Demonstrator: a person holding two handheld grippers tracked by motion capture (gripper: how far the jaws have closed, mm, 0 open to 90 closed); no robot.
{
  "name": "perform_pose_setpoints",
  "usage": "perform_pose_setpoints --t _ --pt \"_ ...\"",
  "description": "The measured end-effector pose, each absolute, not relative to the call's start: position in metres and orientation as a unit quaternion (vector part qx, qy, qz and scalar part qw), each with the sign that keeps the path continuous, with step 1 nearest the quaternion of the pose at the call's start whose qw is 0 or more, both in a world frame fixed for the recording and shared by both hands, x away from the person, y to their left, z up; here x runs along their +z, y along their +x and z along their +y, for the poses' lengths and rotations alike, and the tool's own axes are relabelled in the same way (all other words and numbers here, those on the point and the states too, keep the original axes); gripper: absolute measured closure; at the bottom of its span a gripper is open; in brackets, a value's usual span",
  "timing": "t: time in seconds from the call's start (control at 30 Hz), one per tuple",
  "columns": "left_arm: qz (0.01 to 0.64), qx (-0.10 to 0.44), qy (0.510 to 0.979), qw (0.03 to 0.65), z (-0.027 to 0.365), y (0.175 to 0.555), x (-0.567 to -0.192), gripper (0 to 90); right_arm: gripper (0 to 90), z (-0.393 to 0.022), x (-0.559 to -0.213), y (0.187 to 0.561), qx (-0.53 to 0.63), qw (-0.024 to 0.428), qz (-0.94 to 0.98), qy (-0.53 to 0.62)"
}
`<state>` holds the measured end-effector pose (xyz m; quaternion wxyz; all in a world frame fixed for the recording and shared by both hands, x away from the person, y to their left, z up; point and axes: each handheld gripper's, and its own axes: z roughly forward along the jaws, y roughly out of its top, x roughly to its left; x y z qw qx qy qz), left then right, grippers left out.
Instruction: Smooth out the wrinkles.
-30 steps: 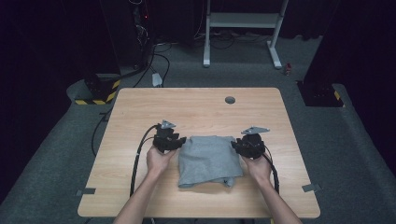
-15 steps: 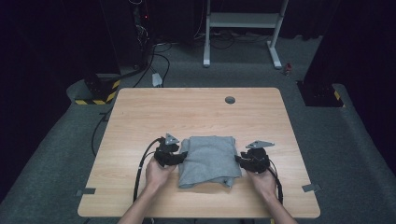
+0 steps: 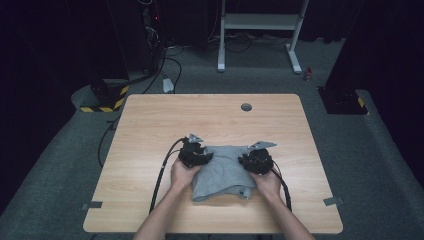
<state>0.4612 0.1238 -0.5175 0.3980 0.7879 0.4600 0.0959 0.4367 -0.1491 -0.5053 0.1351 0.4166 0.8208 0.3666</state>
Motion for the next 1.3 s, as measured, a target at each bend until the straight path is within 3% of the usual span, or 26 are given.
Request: perform_pose_setpoints --t 0.23,0.43,0.6,0.83,1.07,1.3 --pt "0.457 0.135 0.796 0.373 0.134 0.449 -0.499 46.6 65.4 -0.16 -0.496 0.426 0.345 0.153 0.827 0.417" --pt "0.389 0.127 0.818 0.404 0.126 0.41 -0.478 42.1 61.2 -0.167 -0.482 0.418 0.378 0.174 0.811 0.41" --pt "0.366 0.103 0.837 0.394 0.114 0.393 -0.491 38.7 56.5 -0.156 -0.484 0.44 0.376 0.169 0.806 0.424" --pt "0.366 0.134 0.839 0.378 0.118 0.376 -0.503 38.1 53.6 -0.163 -0.498 0.458 0.326 0.164 0.816 0.447" --pt "0.363 0.144 0.833 0.392 0.12 0.355 -0.494 35.3 52.6 -0.155 -0.473 0.394 0.393 0.155 0.818 0.39" --pt "0.368 0.129 0.849 0.356 0.125 0.343 -0.512 36.0 46.1 -0.155 -0.5 0.352 0.383 0.132 0.833 0.376"
